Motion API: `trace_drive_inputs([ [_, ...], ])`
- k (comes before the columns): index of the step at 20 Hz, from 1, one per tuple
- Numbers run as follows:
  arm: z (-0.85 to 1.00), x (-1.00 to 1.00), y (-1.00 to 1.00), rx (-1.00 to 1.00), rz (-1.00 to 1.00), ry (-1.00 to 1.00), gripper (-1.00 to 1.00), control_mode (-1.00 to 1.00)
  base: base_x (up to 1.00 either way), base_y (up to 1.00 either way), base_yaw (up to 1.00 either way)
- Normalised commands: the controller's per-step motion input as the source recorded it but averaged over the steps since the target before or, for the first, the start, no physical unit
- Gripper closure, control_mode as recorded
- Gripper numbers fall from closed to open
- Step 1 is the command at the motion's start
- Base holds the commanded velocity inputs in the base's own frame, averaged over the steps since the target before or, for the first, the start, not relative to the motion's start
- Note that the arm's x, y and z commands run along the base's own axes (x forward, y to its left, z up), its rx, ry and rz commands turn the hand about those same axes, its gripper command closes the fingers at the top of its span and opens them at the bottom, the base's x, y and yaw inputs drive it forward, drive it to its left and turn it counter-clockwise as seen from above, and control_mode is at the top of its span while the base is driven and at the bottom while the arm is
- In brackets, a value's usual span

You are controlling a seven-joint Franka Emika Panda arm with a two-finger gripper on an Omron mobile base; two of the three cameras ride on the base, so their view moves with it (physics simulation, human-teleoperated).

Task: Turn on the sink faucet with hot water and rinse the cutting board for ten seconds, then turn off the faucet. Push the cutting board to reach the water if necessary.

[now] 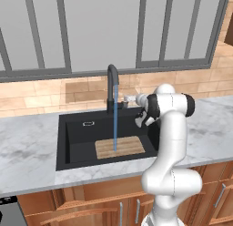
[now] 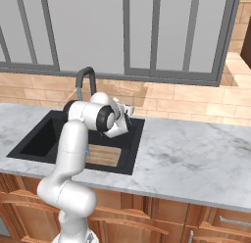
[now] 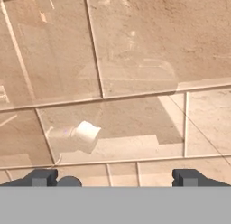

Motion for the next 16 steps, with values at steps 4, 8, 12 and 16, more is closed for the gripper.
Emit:
trace_drive_inputs([
  [4,0.02,-0.08,-0.26,0.0,0.0,0.06,-1.0,-1.0,0.0,0.0,0.0],
  [8,0.25,-0.12,-0.11,0.02,0.0,0.04,-1.0,-1.0,0.0,0.0,0.0],
  [12,0.4,-0.16,-0.05,0.04,0.0,0.04,-1.0,-1.0,0.0,0.0,0.0],
  [16,0.47,-0.19,-0.15,0.05,0.0,0.05,-1.0,-1.0,0.0,0.0,0.0],
])
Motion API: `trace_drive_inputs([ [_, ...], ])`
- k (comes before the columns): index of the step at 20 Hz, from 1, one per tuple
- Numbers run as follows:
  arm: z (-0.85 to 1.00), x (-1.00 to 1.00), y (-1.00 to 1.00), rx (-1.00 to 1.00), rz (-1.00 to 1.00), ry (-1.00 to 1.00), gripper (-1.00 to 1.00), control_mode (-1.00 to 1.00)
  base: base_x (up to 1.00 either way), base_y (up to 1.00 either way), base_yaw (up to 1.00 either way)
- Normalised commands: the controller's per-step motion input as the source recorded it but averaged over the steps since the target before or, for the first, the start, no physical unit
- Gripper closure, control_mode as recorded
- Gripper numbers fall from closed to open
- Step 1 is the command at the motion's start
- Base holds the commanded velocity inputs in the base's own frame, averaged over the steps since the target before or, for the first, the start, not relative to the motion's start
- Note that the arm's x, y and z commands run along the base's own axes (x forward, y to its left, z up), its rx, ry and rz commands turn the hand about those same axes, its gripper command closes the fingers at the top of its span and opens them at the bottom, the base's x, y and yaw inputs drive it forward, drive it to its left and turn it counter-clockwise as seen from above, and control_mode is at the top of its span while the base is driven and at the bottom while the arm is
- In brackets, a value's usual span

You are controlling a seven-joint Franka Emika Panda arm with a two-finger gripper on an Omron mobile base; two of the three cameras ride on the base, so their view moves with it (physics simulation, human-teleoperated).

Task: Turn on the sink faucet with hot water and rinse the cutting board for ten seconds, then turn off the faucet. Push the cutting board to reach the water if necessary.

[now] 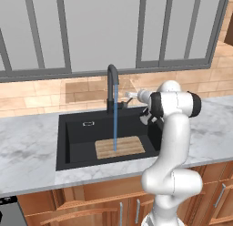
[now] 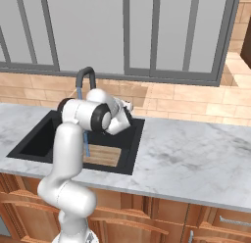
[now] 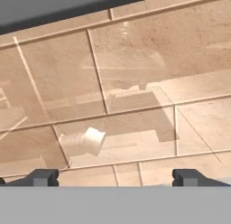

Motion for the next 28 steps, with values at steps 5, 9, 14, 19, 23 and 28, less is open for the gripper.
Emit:
trace_drive_inputs([
  [5,0.4,-0.25,-0.25,0.05,0.0,0.11,-1.0,-1.0,0.0,0.0,0.0],
  [9,0.3,-0.24,-0.36,0.05,0.0,0.2,-1.0,-1.0,0.0,0.0,0.0],
  [14,0.31,-0.15,-0.46,0.08,0.0,0.25,-1.0,-1.0,0.0,0.0,0.0],
  [19,0.38,0.0,-0.48,0.11,0.03,0.24,-1.0,-1.0,0.0,0.0,0.0],
  [23,0.43,0.17,-0.26,0.09,0.05,0.15,-1.0,-1.0,0.0,0.0,0.0],
  [28,0.53,0.08,-0.13,0.08,0.06,0.06,-1.0,-1.0,0.0,0.0,0.0],
])
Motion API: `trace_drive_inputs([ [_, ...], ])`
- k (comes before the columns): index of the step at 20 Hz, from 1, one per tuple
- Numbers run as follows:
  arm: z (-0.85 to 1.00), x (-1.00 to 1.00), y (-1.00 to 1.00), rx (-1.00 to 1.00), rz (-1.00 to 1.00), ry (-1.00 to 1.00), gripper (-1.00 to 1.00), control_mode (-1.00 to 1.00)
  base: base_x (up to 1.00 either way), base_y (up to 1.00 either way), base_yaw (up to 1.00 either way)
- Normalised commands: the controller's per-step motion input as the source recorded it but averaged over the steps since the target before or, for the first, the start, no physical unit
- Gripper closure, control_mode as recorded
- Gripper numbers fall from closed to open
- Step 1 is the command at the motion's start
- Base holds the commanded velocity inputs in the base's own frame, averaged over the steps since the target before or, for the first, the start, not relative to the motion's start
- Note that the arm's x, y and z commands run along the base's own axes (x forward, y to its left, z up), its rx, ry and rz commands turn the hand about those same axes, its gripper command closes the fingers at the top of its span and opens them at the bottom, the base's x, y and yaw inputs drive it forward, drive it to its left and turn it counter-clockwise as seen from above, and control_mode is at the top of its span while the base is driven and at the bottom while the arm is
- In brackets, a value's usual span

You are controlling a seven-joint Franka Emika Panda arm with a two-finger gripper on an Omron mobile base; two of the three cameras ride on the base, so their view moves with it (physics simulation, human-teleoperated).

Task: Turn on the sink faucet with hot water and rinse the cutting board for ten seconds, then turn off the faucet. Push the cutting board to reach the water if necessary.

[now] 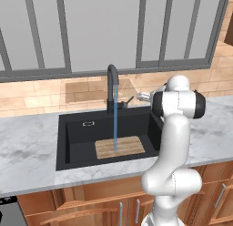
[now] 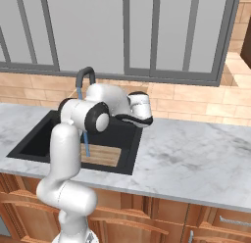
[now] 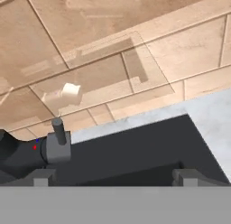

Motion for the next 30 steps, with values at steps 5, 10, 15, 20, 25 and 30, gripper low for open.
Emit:
trace_drive_inputs([
  [5,0.57,0.0,-0.05,0.06,0.06,0.06,-1.0,-1.0,0.0,0.0,0.0],
  [10,0.39,0.0,0.0,0.04,0.05,0.13,-1.0,-1.0,0.0,0.0,0.0],
  [15,0.4,0.0,0.0,0.02,0.04,0.07,-1.0,-1.0,0.0,0.0,0.0],
  [20,0.36,0.06,0.0,0.02,0.03,0.01,-1.0,-1.0,0.0,0.0,0.0],
  [25,0.31,0.07,0.0,0.0,0.02,0.0,-1.0,-1.0,0.0,0.0,0.0],
  [30,0.14,0.11,0.0,0.0,0.01,0.03,-1.0,-1.0,0.0,0.0,0.0],
])
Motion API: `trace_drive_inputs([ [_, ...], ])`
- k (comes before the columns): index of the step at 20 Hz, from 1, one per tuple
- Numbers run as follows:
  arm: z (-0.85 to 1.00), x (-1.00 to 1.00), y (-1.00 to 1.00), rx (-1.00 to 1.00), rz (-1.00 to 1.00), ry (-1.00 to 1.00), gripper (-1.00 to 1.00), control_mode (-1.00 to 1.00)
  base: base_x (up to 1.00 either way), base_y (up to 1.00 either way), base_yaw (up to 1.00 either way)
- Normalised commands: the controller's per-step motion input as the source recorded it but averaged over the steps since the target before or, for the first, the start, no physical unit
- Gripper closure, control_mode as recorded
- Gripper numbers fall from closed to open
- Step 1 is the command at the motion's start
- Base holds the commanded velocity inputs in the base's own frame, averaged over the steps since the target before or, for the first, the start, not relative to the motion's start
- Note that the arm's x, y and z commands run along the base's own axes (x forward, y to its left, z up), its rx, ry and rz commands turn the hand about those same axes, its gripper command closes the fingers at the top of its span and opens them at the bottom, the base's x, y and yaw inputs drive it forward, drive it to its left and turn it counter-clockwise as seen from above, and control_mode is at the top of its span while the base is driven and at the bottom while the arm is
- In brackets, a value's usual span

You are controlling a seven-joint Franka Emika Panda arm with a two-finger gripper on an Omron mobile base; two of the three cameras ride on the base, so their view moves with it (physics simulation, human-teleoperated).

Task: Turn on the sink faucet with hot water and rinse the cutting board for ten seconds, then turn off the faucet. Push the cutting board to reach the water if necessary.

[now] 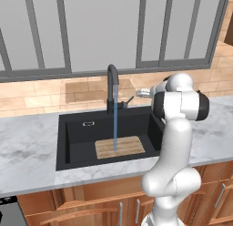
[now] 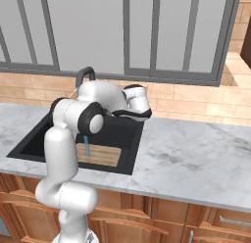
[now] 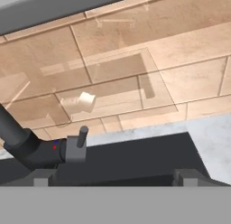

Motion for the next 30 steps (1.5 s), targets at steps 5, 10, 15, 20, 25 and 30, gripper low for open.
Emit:
trace_drive_inputs([
  [5,0.06,0.13,0.0,0.0,0.0,0.03,-1.0,-1.0,0.0,0.0,0.0],
  [10,0.0,0.01,0.0,0.0,0.0,0.01,-1.0,-1.0,0.0,0.0,0.0],
  [15,0.0,0.0,0.0,0.0,0.0,0.0,-1.0,-1.0,0.0,0.0,0.0],
  [20,0.0,0.0,0.0,0.0,0.0,0.0,-1.0,-1.0,0.0,0.0,0.0],
  [25,0.0,0.0,0.0,0.0,0.0,0.0,-1.0,-1.0,0.0,0.0,0.0],
  [30,0.0,0.0,0.0,0.0,0.0,0.0,-1.0,-1.0,0.0,0.0,0.0],
])
